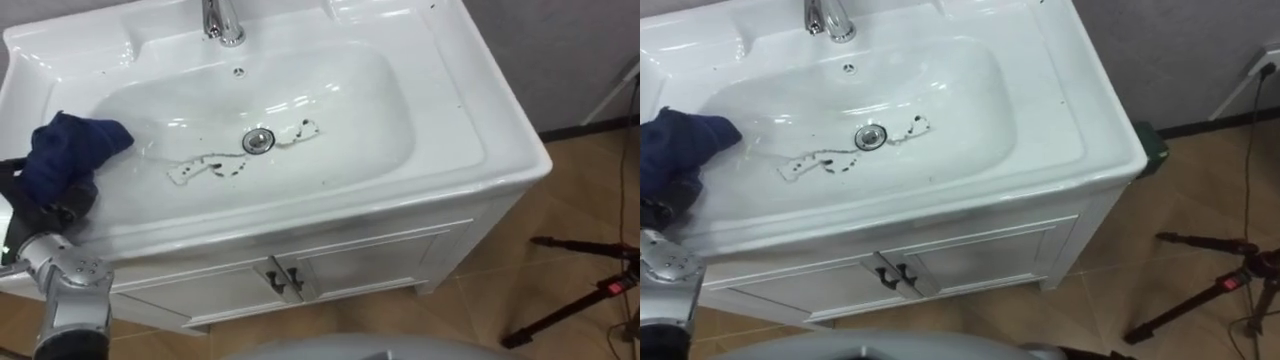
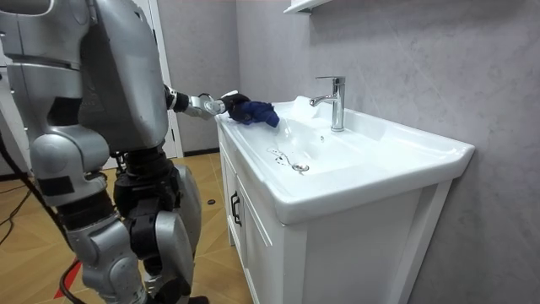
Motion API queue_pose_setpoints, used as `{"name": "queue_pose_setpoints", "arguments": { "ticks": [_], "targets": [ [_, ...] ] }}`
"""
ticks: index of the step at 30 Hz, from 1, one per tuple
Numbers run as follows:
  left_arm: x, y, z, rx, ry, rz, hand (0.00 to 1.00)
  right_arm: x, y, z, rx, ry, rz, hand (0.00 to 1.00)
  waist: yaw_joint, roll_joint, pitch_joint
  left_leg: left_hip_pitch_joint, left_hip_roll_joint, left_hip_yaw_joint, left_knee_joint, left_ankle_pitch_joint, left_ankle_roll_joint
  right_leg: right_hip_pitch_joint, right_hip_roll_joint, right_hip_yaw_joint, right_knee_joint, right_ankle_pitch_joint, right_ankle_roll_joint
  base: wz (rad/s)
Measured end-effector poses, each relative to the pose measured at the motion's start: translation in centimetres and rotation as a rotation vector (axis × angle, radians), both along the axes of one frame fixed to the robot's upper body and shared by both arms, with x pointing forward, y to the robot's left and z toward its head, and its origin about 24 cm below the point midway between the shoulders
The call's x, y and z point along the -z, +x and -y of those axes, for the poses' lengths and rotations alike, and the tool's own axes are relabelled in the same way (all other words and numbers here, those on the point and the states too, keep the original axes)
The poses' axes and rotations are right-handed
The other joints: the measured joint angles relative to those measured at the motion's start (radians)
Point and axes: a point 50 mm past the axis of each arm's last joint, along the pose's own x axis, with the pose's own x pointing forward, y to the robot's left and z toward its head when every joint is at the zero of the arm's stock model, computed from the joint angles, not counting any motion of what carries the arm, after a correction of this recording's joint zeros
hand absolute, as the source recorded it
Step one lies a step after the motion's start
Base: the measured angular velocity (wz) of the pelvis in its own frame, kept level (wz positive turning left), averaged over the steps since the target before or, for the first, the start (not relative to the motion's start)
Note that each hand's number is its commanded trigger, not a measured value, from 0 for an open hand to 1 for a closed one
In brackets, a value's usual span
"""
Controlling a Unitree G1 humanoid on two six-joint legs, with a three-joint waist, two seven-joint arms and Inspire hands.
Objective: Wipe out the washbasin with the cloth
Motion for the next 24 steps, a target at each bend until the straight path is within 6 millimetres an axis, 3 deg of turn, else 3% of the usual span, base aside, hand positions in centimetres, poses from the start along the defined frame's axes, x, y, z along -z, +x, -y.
{"name": "queue_pose_setpoints", "arguments": {
  "ticks": [3, 10, 12, 19, 21, 24],
  "targets": [
    [-2.0, 1.3, 0.9, 0.05, 0.026, 0.094, 1.0, 0.1, 0.1, -0.3, 0.005, 0.003, 0.014, 0.0, -0.004, -0.005, -0.0008, -0.026, -0.002, -0.02, 0.016, 0.0, 0.0, -0.011, 0.0, -0.021, 0.001, 0.001, -0.001, 0.21],
    [-5.5, 3.5, 3.5, 0.213, 0.137, 0.239, 1.0, 0.0, 0.3, 0.0, 0.011, -0.018, 0.053, 0.0, -0.015, 0.027, 0.0079, -0.018, -0.003, -0.021, 0.014, 0.0, 0.0, 0.001, -0.001, -0.015, 0.001, 0.001, -0.001, 0.01],
    [-6.2, 3.7, 3.9, 0.238, 0.16, 0.274, 1.0, -0.1, 0.2, 0.1, 0.008, -0.019, 0.058, 0.0, -0.017, 0.028, 0.0067, -0.017, -0.003, -0.021, 0.014, 0.0, -0.001, -0.004, 0.0, -0.016, 0.0, 0.001, -0.001, -0.02],
    [-5.8, 4.4, 6.3, 0.34, 0.138, 0.273, 1.0, 0.1, 0.7, -0.4, -0.054, -0.002, 0.058, 0.0, -0.022, 0.005, 0.0086, -0.023, -0.003, -0.017, 0.014, 0.0, 0.0, -0.012, -0.001, -0.013, -0.001, 0.001, -0.001, 0.0],
    [-5.5, 4.7, 7.2, 0.389, 0.156, 0.248, 1.0, 0.1, 0.7, -0.6, -0.082, 0.003, 0.049, 0.0, -0.018, -0.012, 0.0019, -0.024, -0.003, -0.016, 0.015, 0.0, 0.0, -0.013, -0.001, -0.012, -0.003, 0.001, -0.001, 0.0],
    [-5.5, 4.8, 7.8, 0.432, 0.206, 0.217, 1.0, 0.2, 0.7, -0.7, -0.092, 0.006, 0.045, 0.0, -0.016, -0.02, -0.0013, -0.021, -0.003, -0.012, 0.013, 0.0, 0.0, -0.012, -0.001, -0.009, -0.002, 0.001, -0.001, -0.04]
  ]
}}
